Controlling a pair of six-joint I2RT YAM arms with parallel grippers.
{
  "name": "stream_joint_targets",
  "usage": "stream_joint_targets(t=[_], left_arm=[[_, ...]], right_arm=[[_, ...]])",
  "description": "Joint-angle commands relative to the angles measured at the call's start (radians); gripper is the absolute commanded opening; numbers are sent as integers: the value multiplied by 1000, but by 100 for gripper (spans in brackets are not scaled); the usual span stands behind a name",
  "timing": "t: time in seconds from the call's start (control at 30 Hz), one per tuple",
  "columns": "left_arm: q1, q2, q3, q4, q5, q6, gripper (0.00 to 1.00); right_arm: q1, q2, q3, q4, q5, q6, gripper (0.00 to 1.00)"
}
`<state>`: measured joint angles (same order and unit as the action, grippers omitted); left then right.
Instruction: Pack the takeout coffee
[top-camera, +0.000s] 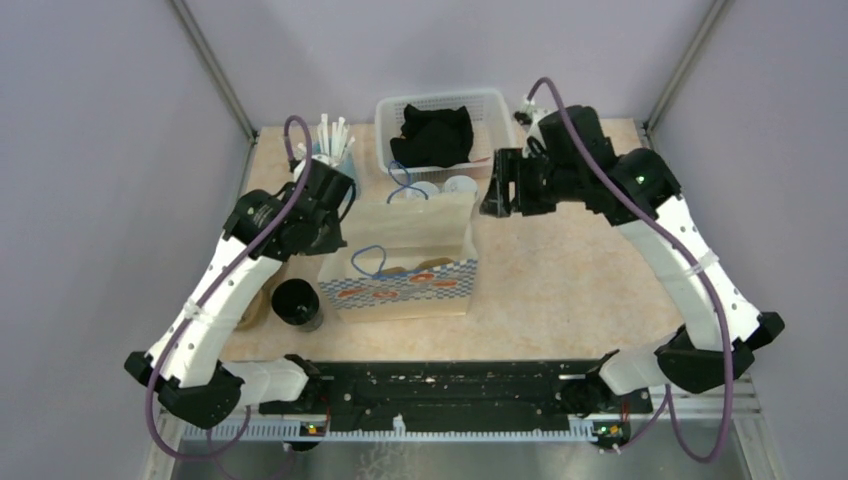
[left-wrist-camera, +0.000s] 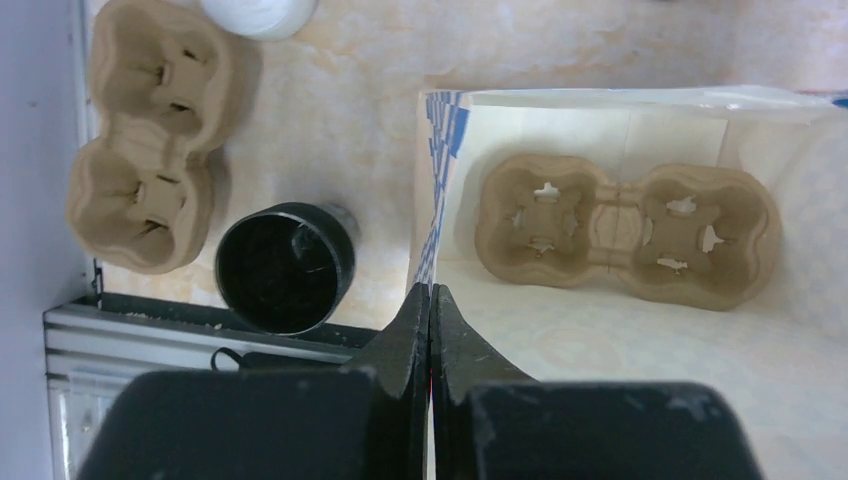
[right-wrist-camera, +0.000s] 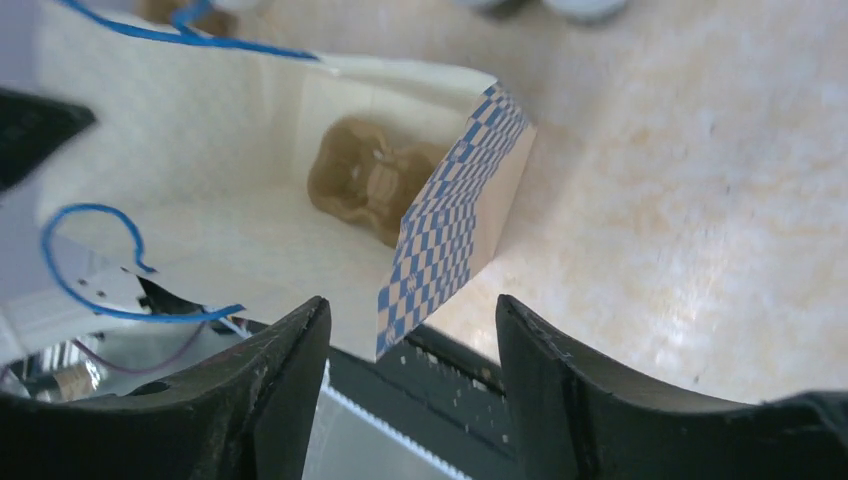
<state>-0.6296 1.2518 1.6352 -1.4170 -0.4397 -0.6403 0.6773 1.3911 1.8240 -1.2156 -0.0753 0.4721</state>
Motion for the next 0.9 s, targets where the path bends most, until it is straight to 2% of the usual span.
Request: stream_joint_targets(t=[0.0,0.1,0.23,0.4,0.53,0.73,0.87], left_arm=[[55,-62,-55,2,-25,28,0],[70,-93,-73,3,-47,17,0],[75,-103,-54,5,-63,20,0],[75,-100,-53,29,-48,49,0],[74,-127,-81,24,-59,31,0],[75,-168,-90,11,-77,-1,0],[75,-195,-104,12,-78,-14,0]], right_arm=[[-57,31,174,87,-5,-71,64],[-117,38,179,131,-23,-77,68],[-152,42,25,255,-9,-137,78],[-182,153,-59,369,24,-234,81],[-185,294,-46,416,58,-295,83],[-184,511,61,420,13,-363,88],[-179,566,103,458,-2,-389,88]])
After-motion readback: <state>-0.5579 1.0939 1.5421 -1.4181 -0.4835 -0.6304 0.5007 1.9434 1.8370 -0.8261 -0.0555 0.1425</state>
